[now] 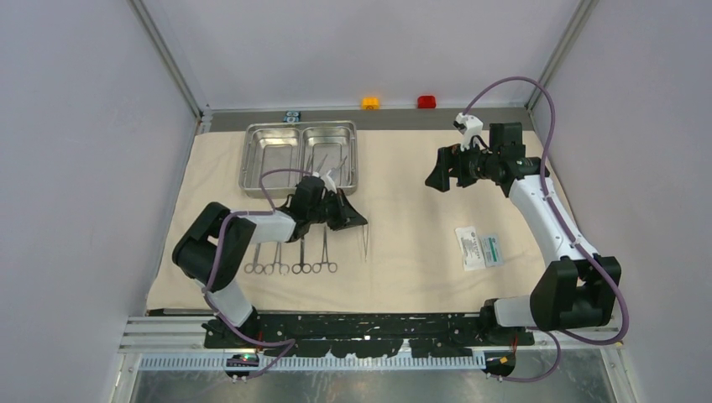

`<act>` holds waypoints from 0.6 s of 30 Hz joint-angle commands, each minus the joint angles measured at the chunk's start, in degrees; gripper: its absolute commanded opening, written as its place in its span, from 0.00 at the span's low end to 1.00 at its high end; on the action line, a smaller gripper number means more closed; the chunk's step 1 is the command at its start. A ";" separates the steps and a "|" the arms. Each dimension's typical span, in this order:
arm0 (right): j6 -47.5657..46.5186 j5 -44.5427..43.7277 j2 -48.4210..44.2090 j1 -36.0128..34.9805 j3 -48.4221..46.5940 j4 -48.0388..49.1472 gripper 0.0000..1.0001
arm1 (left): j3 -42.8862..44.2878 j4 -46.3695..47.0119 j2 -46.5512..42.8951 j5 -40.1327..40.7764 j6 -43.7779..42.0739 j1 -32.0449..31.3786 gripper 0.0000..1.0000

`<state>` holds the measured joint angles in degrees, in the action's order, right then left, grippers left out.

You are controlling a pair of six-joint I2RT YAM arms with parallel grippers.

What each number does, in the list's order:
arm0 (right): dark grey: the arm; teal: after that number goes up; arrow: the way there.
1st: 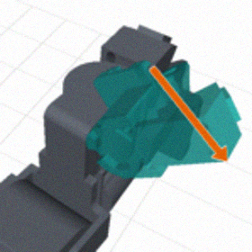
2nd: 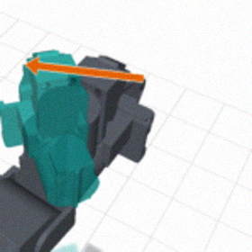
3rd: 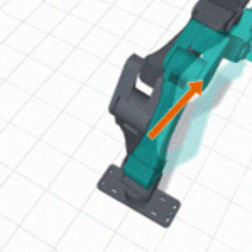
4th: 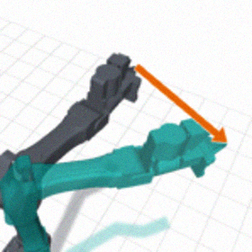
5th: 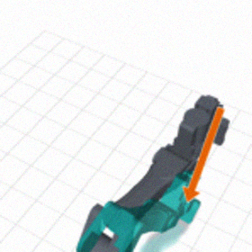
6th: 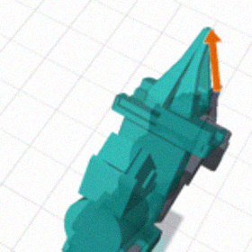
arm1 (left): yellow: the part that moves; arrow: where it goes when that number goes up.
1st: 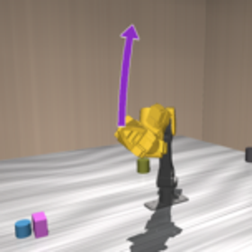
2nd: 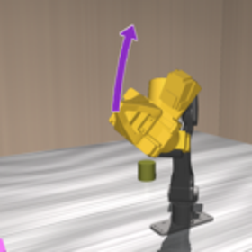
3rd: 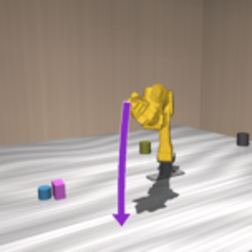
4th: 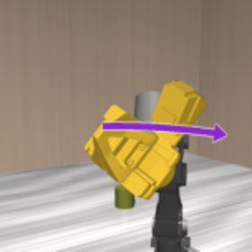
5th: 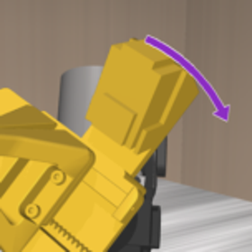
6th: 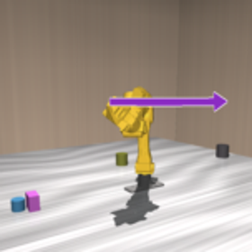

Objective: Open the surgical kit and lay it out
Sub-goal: Place the medical item in the surgical kit.

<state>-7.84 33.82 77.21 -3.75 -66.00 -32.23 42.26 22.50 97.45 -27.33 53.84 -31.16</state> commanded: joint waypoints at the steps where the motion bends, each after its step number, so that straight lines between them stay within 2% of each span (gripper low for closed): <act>1: -1.21 1.07 0.40 0.14 -0.20 0.50 0.92 | -1.42 2.66 -2.61 2.74 -2.14 0.04 0.00; 18: -1.57 1.36 -0.39 0.74 0.15 0.41 0.92 | -0.95 -2.20 -1.44 3.64 -5.00 0.13 0.00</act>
<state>-8.71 33.91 77.67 -3.51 -65.67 -32.38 40.88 20.40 97.12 -24.38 50.22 -31.16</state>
